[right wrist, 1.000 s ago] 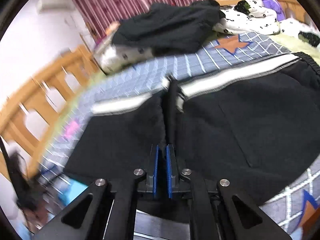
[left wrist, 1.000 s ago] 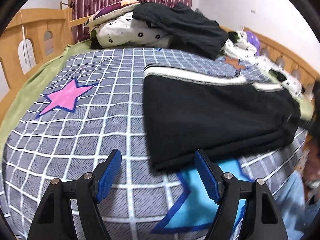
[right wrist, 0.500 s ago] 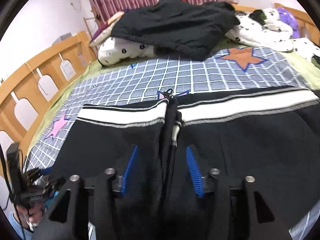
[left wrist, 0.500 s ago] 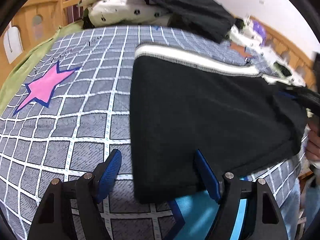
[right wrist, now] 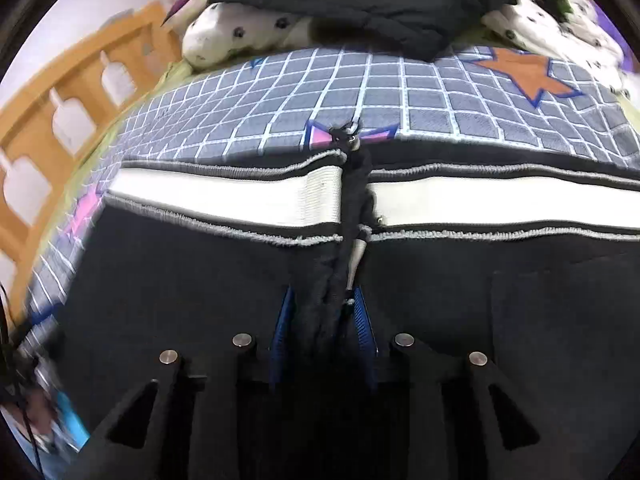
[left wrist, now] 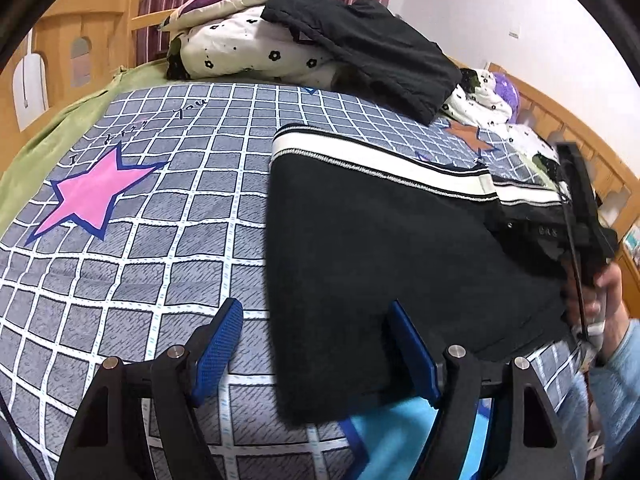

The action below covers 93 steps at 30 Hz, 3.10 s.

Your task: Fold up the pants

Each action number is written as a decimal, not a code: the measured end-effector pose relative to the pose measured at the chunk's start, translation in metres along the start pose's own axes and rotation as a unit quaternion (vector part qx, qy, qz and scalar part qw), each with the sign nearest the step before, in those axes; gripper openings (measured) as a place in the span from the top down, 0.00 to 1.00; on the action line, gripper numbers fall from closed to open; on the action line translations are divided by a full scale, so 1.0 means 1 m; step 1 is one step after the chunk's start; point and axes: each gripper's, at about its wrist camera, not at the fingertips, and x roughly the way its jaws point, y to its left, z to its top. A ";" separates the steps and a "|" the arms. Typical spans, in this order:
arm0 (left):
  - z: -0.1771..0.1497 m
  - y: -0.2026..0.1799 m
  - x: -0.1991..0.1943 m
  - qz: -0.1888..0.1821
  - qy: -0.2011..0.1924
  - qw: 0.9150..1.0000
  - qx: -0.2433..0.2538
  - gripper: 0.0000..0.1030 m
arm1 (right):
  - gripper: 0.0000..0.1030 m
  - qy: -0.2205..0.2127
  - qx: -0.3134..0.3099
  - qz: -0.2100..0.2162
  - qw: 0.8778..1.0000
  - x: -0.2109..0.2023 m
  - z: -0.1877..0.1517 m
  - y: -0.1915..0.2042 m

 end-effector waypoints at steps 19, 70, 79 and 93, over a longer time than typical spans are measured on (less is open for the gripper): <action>-0.001 -0.007 -0.014 0.022 0.013 1.000 0.003 0.28 | 0.55 -0.086 0.042 0.006 0.995 -0.103 -0.101 0.002; 0.148 0.073 -0.044 -0.015 -0.049 0.995 -0.080 0.90 | 0.84 -0.307 0.037 -0.085 0.947 -0.250 0.045 -0.003; 0.107 0.163 -0.005 0.133 0.017 0.989 -0.067 0.89 | 0.84 -0.184 0.070 -0.064 0.978 -0.109 0.021 -0.022; 0.102 0.140 -0.001 0.136 -0.001 0.990 -0.024 0.36 | 0.58 -0.102 0.093 -0.106 0.985 -0.133 -0.052 -0.056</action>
